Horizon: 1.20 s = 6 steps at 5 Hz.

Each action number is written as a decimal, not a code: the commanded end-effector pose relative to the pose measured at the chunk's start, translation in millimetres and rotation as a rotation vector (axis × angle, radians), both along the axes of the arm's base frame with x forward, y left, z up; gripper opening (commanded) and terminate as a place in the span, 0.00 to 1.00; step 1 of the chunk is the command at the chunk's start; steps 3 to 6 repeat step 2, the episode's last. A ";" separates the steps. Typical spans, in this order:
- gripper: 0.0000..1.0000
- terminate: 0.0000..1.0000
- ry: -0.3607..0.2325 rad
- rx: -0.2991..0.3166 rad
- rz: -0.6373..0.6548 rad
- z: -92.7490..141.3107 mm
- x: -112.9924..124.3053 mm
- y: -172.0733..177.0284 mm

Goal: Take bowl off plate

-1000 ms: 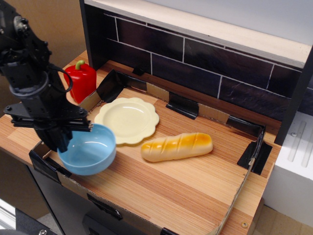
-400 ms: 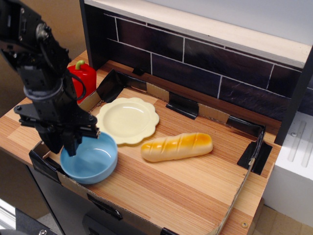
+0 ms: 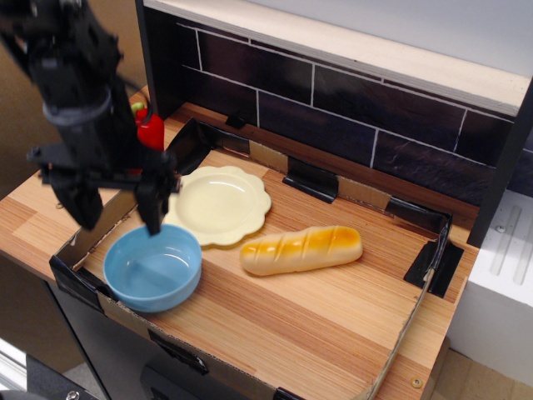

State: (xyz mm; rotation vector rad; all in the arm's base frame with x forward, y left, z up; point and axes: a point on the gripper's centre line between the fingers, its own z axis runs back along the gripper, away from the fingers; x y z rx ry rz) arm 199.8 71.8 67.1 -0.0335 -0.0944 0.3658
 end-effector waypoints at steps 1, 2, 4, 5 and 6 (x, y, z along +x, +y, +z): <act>1.00 0.00 -0.040 -0.006 -0.008 26.3 13.8 0.5; 1.00 1.00 -0.040 -0.006 -0.008 26.3 13.8 0.5; 1.00 1.00 -0.040 -0.006 -0.008 26.3 13.8 0.5; 1.00 1.00 -0.040 -0.006 -0.008 26.3 13.8 0.5; 1.00 1.00 -0.040 -0.006 -0.008 26.3 13.8 0.5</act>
